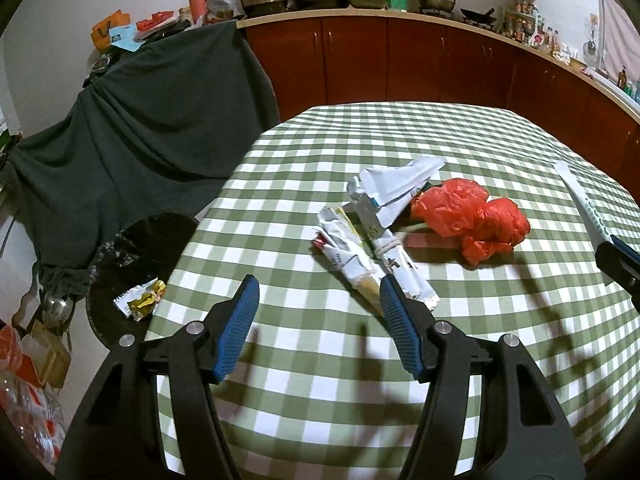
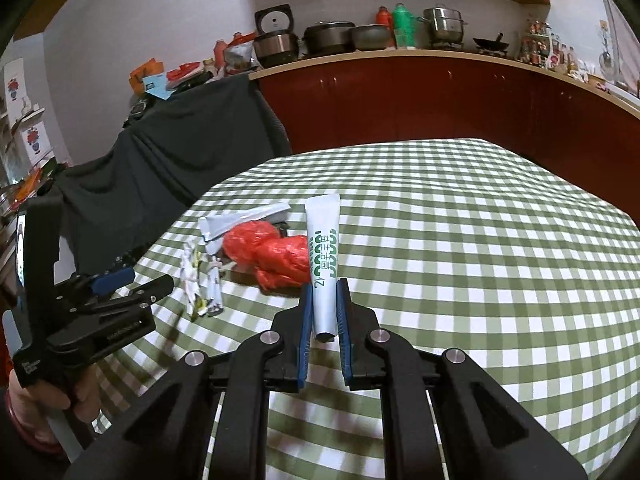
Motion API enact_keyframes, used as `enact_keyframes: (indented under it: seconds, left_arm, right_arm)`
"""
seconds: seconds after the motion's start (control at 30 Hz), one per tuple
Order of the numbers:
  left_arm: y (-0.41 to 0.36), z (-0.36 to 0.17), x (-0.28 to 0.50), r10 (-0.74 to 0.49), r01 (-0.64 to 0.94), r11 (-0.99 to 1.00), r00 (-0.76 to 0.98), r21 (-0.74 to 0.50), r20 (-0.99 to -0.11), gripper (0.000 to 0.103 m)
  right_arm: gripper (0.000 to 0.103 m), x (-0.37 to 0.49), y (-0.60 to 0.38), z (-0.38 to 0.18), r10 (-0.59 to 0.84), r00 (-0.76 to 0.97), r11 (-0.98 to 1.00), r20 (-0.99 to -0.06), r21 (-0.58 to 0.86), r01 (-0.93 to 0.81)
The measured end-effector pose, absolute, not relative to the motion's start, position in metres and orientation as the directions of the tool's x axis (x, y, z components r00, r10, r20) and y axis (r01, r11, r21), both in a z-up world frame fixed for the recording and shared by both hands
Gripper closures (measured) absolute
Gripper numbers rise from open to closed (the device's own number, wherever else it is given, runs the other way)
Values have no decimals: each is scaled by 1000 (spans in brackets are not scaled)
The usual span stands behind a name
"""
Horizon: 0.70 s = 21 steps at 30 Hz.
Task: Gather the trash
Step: 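Grasp the white toothpaste tube with right while left grasps the white paper wrapper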
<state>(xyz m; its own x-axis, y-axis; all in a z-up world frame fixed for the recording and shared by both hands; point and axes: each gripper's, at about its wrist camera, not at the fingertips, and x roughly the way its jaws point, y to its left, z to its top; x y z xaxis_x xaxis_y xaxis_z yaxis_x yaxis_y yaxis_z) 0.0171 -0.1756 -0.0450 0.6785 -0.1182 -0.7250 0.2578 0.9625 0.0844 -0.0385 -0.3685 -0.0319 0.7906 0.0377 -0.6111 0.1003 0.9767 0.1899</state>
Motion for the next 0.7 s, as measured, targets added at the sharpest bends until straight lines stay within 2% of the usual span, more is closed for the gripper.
enact_keyframes:
  seconds: [0.1,0.17,0.43,0.7]
  left_arm:
    - [-180,-46,18,-118,256,963,679,82,-725,41]
    - [-183,-48,20,-118,256,963,675,81,-728,33]
    - [-190,-65,33,-93,252,963,656,101,-749,33]
    - [-178,-70,31,-117,286,954,631,89,-767,67]
  right_arm:
    - [90,-38,-374,-36,36,789,974,-613,197,109]
    - [90,-38,-377,-38,36,788,973,-614,202,112]
    - [90,-36,-382,-46,44,779,968,-626,219,121]
    - [90,-36,-379,-48,51,776,969,-628,219,113]
